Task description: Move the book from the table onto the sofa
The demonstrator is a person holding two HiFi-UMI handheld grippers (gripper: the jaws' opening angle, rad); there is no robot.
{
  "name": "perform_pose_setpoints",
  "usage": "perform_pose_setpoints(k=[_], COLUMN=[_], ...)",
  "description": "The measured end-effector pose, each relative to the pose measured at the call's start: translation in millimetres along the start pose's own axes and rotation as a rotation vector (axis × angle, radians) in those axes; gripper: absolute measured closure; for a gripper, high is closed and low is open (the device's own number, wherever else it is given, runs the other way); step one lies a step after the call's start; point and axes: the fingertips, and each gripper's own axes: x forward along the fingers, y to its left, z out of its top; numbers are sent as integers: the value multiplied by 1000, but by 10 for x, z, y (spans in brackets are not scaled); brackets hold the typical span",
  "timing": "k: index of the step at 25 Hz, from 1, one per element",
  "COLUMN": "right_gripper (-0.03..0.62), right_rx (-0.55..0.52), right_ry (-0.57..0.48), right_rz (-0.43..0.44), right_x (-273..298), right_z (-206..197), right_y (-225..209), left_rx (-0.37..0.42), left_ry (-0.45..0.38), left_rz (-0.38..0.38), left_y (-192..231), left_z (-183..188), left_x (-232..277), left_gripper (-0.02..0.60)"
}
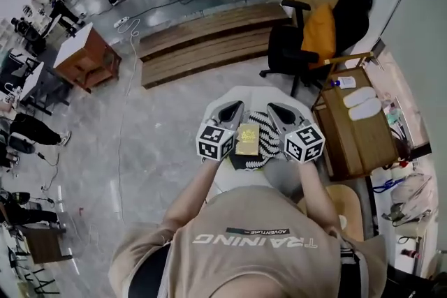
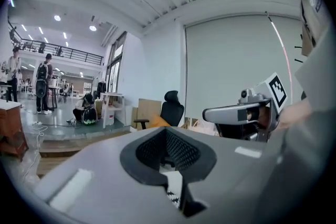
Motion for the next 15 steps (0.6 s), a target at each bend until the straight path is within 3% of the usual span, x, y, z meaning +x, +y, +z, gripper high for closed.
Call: perform_pose_setpoints(k=[6,10,15], right_gripper=[588,588,589], right_rx=[-139,-153,-98], right_ry=[23,10,32], right_rz=[-64,-73,-68], right_x=[129,133,57], right_z=[414,445,229], right_y=[112,249,400], left_rx=[53,23,9], left_ry=[-75,-66,-41], left_rz=[4,19,43], left_y=[62,141,183], left_z=[451,338,159], left_x=[-157,-286,-531], left_gripper=[583,583,583])
